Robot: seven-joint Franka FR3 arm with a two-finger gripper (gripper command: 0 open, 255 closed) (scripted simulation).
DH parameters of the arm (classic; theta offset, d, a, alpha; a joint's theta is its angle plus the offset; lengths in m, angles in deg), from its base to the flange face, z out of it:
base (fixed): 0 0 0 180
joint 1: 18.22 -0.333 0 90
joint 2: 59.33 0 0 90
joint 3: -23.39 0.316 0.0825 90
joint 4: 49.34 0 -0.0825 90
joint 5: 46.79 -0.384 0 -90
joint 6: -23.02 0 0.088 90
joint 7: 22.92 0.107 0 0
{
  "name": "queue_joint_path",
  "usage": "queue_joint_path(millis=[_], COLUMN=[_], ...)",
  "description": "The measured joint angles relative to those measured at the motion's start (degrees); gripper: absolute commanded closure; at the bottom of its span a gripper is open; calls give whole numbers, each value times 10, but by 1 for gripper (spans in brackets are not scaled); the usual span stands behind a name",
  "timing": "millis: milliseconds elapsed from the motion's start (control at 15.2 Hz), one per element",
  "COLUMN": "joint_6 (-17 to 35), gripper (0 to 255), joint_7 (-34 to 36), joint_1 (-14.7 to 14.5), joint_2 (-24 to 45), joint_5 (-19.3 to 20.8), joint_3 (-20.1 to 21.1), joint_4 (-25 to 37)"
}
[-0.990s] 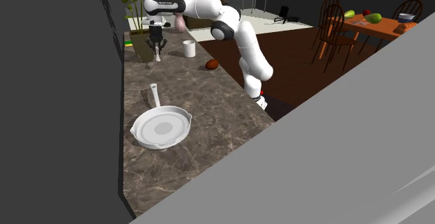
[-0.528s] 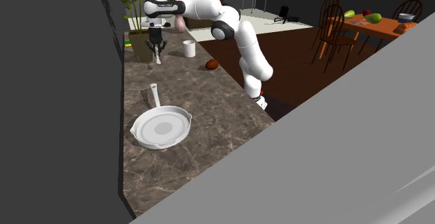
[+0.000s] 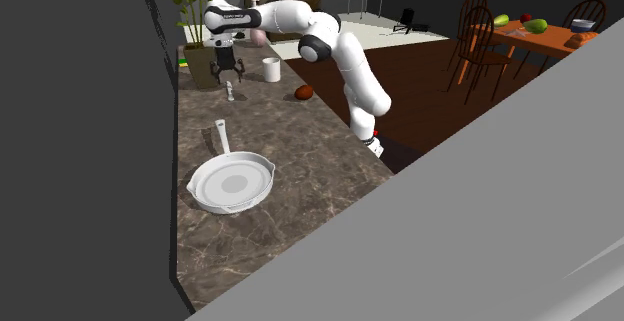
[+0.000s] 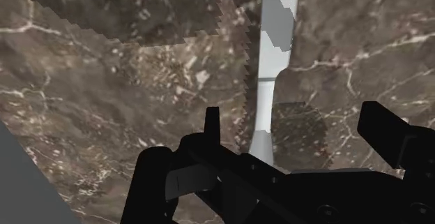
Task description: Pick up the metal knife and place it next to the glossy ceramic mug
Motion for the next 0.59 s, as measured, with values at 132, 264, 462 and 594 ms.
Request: queue_joint_path(millis=[132,264,462,594], joint_6=[-36,-48,-52,-52], gripper=[0,0,0,0], joint_7=[6,8,9,9], joint_1=[21,26,27,27], joint_2=[10,9,9,9], joint_5=[-4,-3,-2,-2], joint_3=[5,5,5,5], joint_4=[45,57,61,61])
